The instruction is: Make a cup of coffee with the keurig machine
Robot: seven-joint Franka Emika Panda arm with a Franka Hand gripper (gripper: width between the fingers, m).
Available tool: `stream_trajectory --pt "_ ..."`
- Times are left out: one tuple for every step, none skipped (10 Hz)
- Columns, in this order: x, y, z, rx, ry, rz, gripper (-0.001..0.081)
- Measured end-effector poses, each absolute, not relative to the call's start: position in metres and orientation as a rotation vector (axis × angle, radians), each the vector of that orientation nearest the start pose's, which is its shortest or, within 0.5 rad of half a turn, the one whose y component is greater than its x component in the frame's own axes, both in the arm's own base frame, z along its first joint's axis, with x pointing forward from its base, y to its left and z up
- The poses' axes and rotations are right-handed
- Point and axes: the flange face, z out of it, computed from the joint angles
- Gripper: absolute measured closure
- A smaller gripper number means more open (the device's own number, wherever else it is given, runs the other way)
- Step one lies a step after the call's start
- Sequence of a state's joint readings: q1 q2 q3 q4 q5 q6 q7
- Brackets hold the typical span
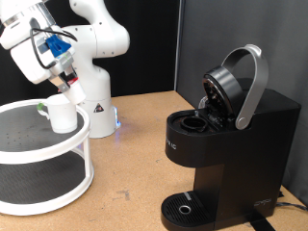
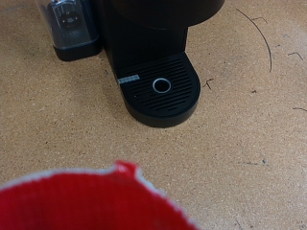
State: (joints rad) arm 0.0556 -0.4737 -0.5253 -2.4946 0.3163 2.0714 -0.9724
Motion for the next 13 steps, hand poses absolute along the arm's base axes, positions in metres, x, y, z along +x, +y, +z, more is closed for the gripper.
stream_trajectory --pt "0.372 -0.176 0.436 -2.652 -0.533 -0.423 0.0348" --pt "0.373 -0.172 0.436 -2.614 -0.491 -0.442 0.0348" --pt "0.377 -0.165 0.439 -2.544 -0.432 -0.483 0.0348" --pt "0.386 -0.155 0.444 -2.476 -0.395 -0.523 0.0349" --pt "0.395 -0.143 0.45 -2.418 -0.386 -0.538 0.0349" --pt "0.404 -0.133 0.456 -2.379 -0.397 -0.534 0.0349" --pt "0.412 -0.124 0.462 -2.356 -0.431 -0.513 0.0349" --pt "0.421 -0.114 0.466 -2.346 -0.471 -0.487 0.0349" --pt "0.431 -0.105 0.471 -2.338 -0.494 -0.484 0.0349" --pt "0.443 -0.097 0.474 -2.351 -0.496 -0.52 0.0349" --pt "0.45 -0.092 0.473 -2.372 -0.494 -0.546 0.0349" --pt "0.448 -0.091 0.472 -2.365 -0.495 -0.533 0.0349" --pt "0.448 -0.091 0.472 -2.347 -0.489 -0.526 0.0349"
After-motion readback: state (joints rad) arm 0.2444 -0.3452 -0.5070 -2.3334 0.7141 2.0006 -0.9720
